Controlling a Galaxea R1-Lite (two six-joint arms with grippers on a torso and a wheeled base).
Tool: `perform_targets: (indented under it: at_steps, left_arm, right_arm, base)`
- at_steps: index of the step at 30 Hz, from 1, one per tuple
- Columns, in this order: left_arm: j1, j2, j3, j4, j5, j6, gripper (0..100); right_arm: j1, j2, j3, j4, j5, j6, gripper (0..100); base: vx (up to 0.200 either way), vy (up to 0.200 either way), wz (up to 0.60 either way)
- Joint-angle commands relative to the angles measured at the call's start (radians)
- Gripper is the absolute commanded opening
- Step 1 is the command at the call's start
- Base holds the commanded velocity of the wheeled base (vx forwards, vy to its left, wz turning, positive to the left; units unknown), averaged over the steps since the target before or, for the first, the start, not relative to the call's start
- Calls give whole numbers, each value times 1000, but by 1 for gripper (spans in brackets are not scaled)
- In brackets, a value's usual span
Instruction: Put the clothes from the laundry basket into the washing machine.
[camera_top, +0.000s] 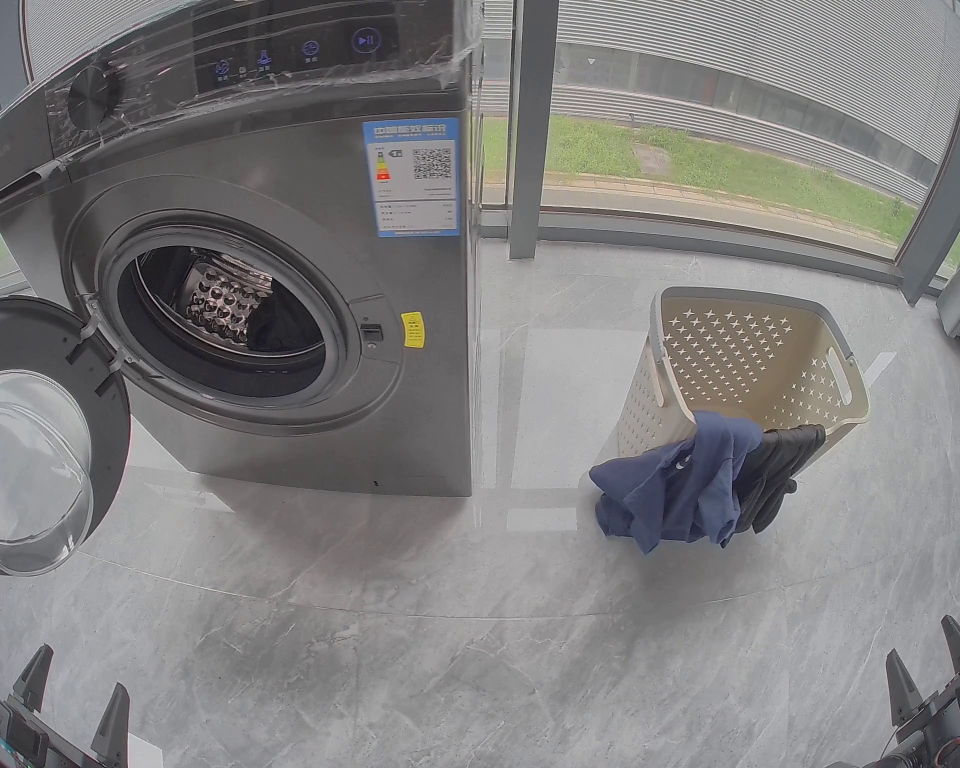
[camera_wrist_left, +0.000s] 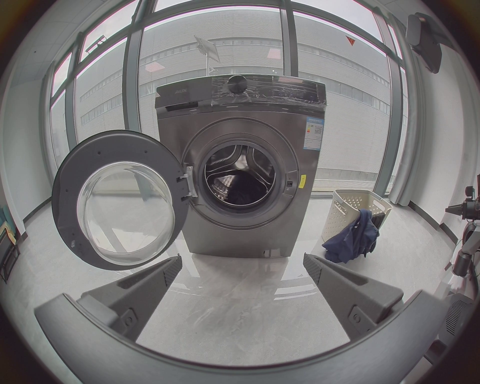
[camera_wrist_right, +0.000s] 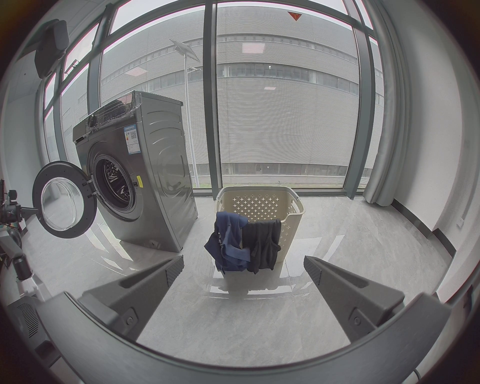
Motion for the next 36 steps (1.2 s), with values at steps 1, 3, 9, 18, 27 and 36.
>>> perform_targets:
  at_steps: [1, 3, 9, 18, 27, 36]
  left_arm:
    - [-1, -15, 16, 1, 0, -5, 100]
    - [-1, -15, 16, 1, 0, -5, 100]
    - [-1, -15, 18, 1, -1, -6, 100]
    - [-1, -14, 16, 1, 0, -9, 100]
    - [-1, -14, 16, 1, 0, -14, 100]
    - [-1, -14, 16, 1, 0, -14, 100]
  right_arm:
    - [0, -15, 7, 0, 0, 0, 100]
    - [0, -15, 7, 0, 0, 0, 100]
    - [0, -15, 7, 0, 0, 0, 100]
    - [0, -15, 8, 1, 0, 0, 100]
    - [0, -15, 8, 0, 0, 0, 100]
    - [0, -15, 8, 0, 0, 0, 100]
  base:
    - [0, -200, 0]
    - [0, -200, 0]
    - [0, -33, 0]
    - [0, -44, 0]
    - [0, -200, 0]
    - [0, -200, 0]
